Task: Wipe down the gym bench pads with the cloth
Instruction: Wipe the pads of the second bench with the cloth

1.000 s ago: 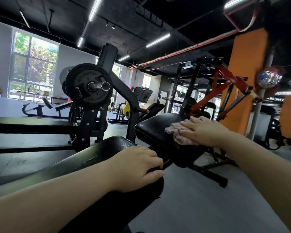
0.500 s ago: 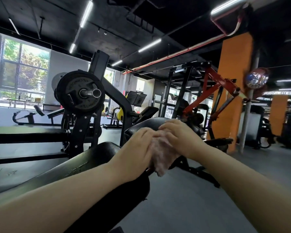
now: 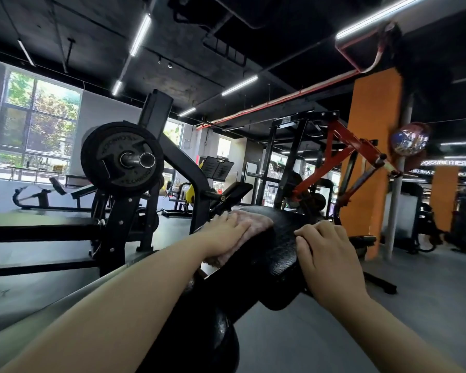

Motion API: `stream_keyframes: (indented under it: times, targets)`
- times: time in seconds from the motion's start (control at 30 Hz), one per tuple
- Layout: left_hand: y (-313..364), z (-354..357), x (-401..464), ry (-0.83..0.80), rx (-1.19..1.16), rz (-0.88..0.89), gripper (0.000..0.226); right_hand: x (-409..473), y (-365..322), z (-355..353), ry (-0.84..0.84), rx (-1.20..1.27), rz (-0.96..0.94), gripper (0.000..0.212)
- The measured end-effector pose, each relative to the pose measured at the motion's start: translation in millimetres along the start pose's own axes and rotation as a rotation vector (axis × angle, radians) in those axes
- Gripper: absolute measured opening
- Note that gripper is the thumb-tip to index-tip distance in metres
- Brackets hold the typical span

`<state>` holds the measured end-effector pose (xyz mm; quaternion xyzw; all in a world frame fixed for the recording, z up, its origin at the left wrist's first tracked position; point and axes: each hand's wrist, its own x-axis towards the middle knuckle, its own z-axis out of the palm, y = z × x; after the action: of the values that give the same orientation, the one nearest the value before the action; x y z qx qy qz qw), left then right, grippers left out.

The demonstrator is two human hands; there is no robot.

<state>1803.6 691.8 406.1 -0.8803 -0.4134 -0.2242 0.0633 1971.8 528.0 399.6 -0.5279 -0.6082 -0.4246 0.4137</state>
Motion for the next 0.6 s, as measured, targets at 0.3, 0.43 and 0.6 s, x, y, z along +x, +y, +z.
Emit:
stream_keyframes:
  times: [0.3,0.43,0.6]
  targets:
    - [-17,-10,6,-0.105,-0.29,-0.414,0.074,-4,-2,7,0.107,0.021,-0.059,0.029]
    - [-2,-15,0,-0.116,-0.09,-0.33,0.057,-7,-1,8,0.13,-0.018,-0.045,0.029]
    - [74,-28,-40,-0.135,-0.036,-0.097,0.053,-5,-2,2,0.208,-0.135,-0.186,0.025]
